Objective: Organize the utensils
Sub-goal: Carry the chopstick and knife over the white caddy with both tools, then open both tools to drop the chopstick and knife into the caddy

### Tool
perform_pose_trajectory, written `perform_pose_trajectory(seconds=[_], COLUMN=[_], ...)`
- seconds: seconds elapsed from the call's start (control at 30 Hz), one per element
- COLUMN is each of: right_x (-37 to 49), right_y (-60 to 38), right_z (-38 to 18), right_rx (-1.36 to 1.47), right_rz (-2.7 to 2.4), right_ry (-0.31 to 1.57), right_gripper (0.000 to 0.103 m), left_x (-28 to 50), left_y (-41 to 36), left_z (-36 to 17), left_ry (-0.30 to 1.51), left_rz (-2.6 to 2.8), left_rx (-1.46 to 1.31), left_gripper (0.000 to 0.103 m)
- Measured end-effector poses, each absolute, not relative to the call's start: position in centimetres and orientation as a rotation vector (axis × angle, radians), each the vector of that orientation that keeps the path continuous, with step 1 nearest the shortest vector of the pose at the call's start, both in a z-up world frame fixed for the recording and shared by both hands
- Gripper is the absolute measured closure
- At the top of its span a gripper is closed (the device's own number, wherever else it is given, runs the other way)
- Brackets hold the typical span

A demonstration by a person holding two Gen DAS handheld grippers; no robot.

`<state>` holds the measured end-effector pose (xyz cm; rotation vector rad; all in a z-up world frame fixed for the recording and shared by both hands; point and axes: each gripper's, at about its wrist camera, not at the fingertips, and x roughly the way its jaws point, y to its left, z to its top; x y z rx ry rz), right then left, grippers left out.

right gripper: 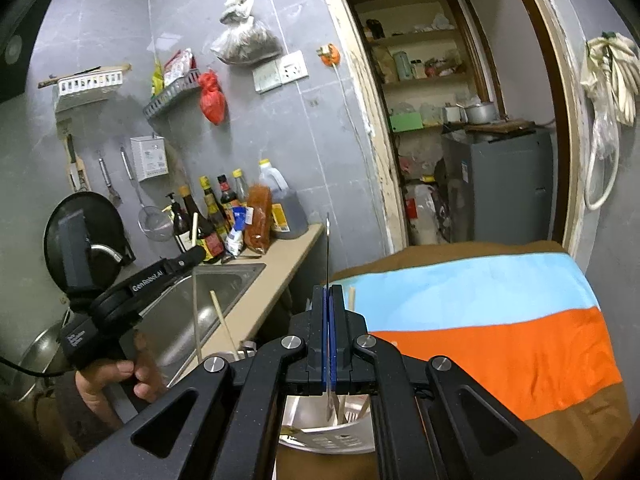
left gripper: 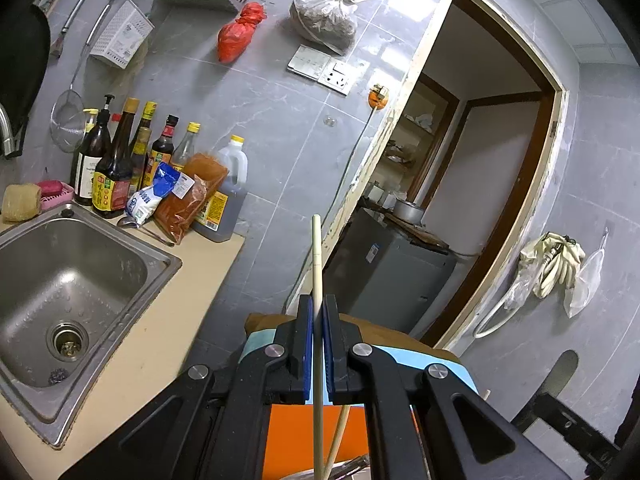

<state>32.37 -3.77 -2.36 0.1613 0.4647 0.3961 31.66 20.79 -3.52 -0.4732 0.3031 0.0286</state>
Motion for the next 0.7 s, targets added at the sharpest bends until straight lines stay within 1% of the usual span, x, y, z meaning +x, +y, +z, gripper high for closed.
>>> perform_pose_trajectory(seconds=[0.17,0.4,0.7], right_x=[32.6,32.3,32.3], right_y=[-3.8,-3.3,-3.4], right_z=[-3.2,-3.4,-4.1], right_rx=[0.174,0.123,0.121], right_rz=[0.382,0.361,0.347], right_ry=[0.480,0.483,0.534], right_gripper=[0.102,0.102,0.102], left_x=[32.0,32.0,31.4], left_y=[20.5,20.2,20.4], left_z=[-3.7,-4.4,-5.0], left_ry=[0.308,0.316,0.340], left_rz=[0.027,0.012,-0.002], left_rx=[-0.447,-0.441,-0.431], left_gripper=[0.098,0.098,0.098])
